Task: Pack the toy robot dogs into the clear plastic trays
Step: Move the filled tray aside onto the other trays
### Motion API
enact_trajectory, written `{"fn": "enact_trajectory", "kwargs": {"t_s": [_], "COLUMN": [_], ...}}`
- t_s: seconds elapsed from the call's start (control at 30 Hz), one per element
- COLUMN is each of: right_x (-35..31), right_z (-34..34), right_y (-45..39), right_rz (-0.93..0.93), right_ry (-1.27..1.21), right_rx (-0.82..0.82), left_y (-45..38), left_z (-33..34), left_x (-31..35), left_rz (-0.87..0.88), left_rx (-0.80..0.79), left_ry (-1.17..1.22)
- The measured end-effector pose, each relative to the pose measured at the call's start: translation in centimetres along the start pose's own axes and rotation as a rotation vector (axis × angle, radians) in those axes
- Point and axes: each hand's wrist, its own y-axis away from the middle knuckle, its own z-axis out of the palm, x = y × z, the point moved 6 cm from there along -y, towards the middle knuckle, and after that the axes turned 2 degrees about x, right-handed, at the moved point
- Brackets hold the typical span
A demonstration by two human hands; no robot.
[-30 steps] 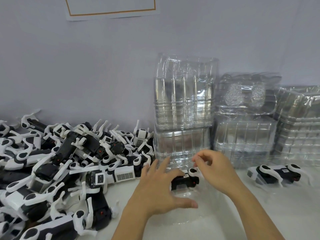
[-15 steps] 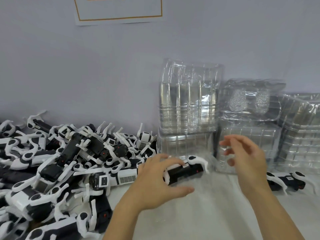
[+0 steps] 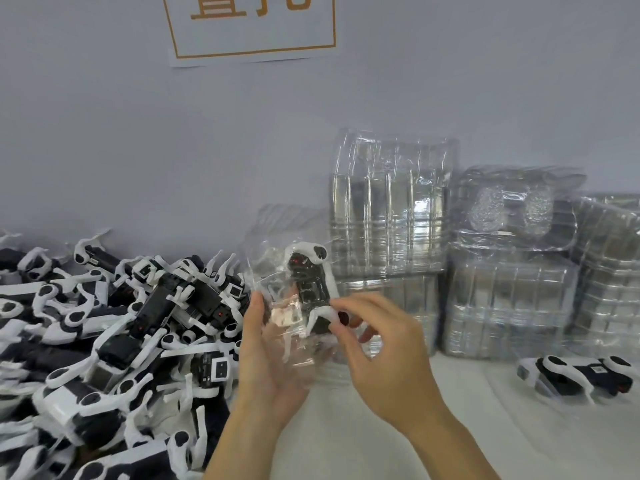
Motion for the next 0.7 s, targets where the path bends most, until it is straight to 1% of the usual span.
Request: {"fn": "enact_trajectory", "kwargs": {"t_s": [0.23,0.47,0.7], "right_x": [-0.44,-0.36,-0.15], "right_z": [-0.45,-0.64,-0.85], "right_y": [-0.17,-0.27,-0.17], "right_rz": [-0.036,-0.037,-0.011], "right_ry": [-0.011,0.007,-0.003], "right_rx": [0.03,0.054,0.005], "left_y": [-0.35,-0.48,-0.67], "left_z": [0.2,0.83,0.74], "left_x": [-0.91,-0.97,-1.07], "left_rz": [-0.096,-0.118,-0.093], "left_rx": [-0.047,-0.098,-0.156], "left_ry": [0.132,0.146,0.079]}}
